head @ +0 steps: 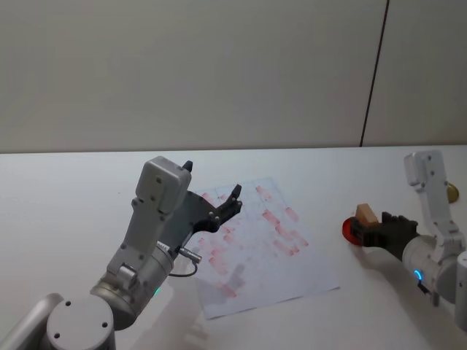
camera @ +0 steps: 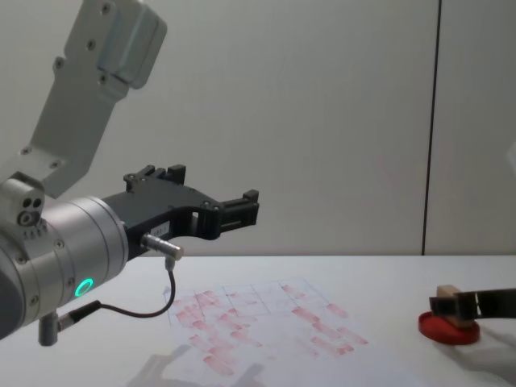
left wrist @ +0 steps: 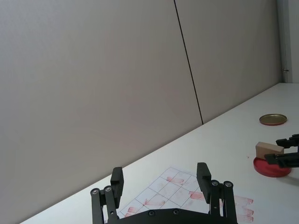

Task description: Use the one hand to pick up the stamp and affix it onto the A4 paper.

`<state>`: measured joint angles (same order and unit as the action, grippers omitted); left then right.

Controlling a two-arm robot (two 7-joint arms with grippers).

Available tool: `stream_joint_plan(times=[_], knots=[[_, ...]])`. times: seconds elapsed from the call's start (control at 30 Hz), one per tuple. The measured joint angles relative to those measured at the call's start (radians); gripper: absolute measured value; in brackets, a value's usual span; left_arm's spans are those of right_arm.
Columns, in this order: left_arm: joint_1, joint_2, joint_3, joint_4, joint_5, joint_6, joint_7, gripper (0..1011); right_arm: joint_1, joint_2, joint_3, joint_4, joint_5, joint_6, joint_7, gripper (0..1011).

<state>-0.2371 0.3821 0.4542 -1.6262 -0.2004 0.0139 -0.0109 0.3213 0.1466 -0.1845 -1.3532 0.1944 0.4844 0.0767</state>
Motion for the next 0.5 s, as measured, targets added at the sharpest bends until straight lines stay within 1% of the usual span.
stream_joint_plan(times=[0.03, 0.07, 0.13, 0.2, 0.33, 0.37, 0.4, 0.43, 0.5], knots=[[0.000, 0.000, 0.000, 0.000, 0.000, 0.000, 0.000, 993, 0.000, 0.000, 0.000, 0.000, 0.000, 0.000, 0.000, 655], [0.000, 0.000, 0.000, 0.000, 0.000, 0.000, 0.000, 993, -0.003, 0.001, -0.001, -0.007, -0.003, -0.002, 0.000, 715], [0.000, 0.000, 0.000, 0.000, 0.000, 0.000, 0.000, 993, -0.006, 0.001, -0.001, -0.014, -0.007, -0.008, 0.000, 750], [0.000, 0.000, 0.000, 0.000, 0.000, 0.000, 0.000, 993, -0.012, 0.003, -0.003, -0.027, -0.014, -0.016, 0.000, 828], [0.000, 0.000, 0.000, 0.000, 0.000, 0.000, 0.000, 993, -0.023, 0.006, -0.005, -0.052, -0.027, -0.037, -0.001, 912], [0.000, 0.000, 0.000, 0.000, 0.000, 0.000, 0.000, 993, -0.030, 0.008, -0.006, -0.065, -0.035, -0.048, -0.001, 960], [0.000, 0.000, 0.000, 0.000, 0.000, 0.000, 0.000, 993, -0.034, 0.009, -0.007, -0.073, -0.039, -0.053, -0.002, 968], [0.000, 0.000, 0.000, 0.000, 0.000, 0.000, 0.000, 993, -0.040, 0.011, -0.008, -0.085, -0.046, -0.064, -0.002, 1001], [0.000, 0.000, 0.000, 0.000, 0.000, 0.000, 0.000, 993, -0.048, 0.014, -0.009, -0.098, -0.052, -0.074, -0.003, 1001]])
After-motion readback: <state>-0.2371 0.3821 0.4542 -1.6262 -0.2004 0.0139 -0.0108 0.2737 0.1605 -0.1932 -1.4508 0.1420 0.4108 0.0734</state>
